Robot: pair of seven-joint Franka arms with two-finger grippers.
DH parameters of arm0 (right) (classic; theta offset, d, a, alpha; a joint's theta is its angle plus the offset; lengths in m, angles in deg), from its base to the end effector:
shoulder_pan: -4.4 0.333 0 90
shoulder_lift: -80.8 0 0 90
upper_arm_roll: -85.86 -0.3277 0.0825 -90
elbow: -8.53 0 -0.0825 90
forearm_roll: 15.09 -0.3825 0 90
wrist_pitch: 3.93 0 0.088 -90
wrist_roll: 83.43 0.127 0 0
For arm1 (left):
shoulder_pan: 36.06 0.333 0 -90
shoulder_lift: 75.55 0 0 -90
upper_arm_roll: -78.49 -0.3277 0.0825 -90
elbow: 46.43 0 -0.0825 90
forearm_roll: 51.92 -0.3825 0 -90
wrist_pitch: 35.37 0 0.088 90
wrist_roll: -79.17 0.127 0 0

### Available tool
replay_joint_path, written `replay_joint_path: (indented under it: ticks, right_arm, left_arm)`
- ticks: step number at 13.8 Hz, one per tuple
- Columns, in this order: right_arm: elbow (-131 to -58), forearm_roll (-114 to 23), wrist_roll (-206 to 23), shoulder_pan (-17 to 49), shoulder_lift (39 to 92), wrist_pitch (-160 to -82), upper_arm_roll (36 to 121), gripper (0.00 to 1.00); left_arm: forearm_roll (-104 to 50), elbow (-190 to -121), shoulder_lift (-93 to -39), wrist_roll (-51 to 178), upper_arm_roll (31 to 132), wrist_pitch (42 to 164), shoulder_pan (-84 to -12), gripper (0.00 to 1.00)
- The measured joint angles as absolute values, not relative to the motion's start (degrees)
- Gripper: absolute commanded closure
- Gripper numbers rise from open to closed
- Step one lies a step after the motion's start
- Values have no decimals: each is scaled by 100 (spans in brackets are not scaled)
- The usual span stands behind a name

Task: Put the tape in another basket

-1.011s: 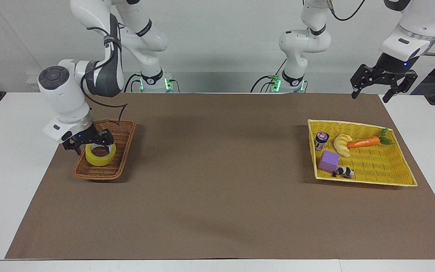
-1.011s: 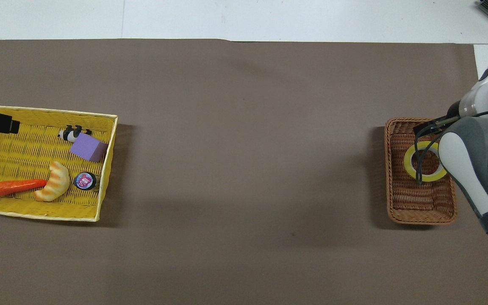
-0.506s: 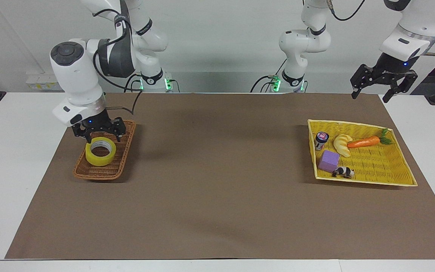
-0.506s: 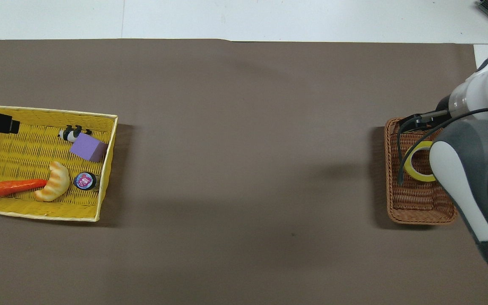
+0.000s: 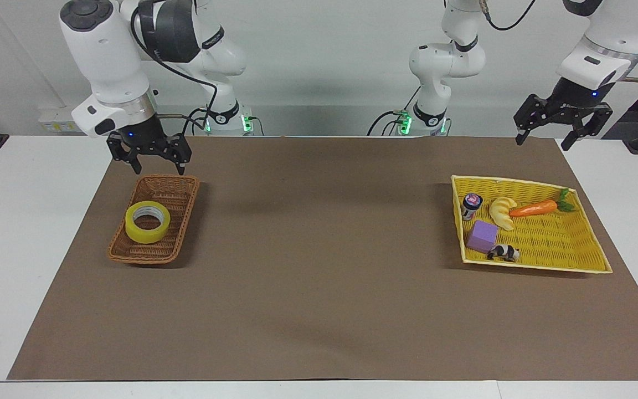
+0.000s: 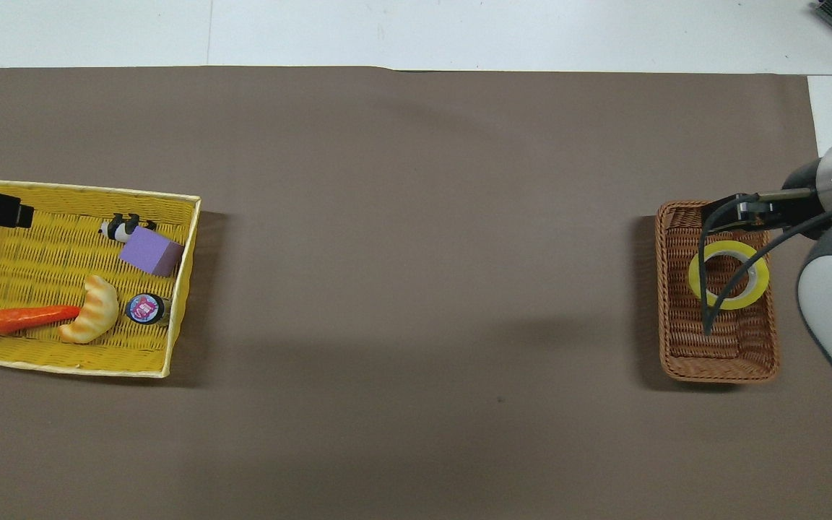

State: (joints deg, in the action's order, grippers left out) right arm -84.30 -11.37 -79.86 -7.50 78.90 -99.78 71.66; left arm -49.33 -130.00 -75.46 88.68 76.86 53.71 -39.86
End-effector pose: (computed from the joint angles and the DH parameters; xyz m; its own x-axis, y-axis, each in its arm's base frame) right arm 0.5715 0.0132 0.5840 0.9996 -0.0158 0.0239 -0.0171 -0.9983 0.0552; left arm 0.5530 -0.0268 0.6668 0.9740 -0.2028 0.1006 -0.2066 -0.9780 0.0286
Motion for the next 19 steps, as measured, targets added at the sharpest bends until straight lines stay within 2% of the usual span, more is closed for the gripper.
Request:
replay_joint_path:
  ticks: [8, 10, 13, 19]
  right_arm:
    - [-8406, -1142, -7986, -730, 7862, -9814, 7204, 0]
    - [-8291, -1142, -7986, -367, 7860, -9700, 7533, 0]
    - [-8145, -1164, -7986, 647, 7849, -9556, 8606, 0]
    - [-8120, -1416, -7986, 818, 7817, -9554, 8777, 0]
  left_arm:
    - [-4933, -13000, -7546, 8868, 7686, 5371, -3986, 0]
    - [-4933, -13000, -7546, 8868, 7686, 5371, -3986, 0]
    - [-4933, -13000, -7546, 8868, 7686, 5371, -3986, 0]
    - [-4933, -13000, -7546, 8868, 7686, 5370, -3986, 0]
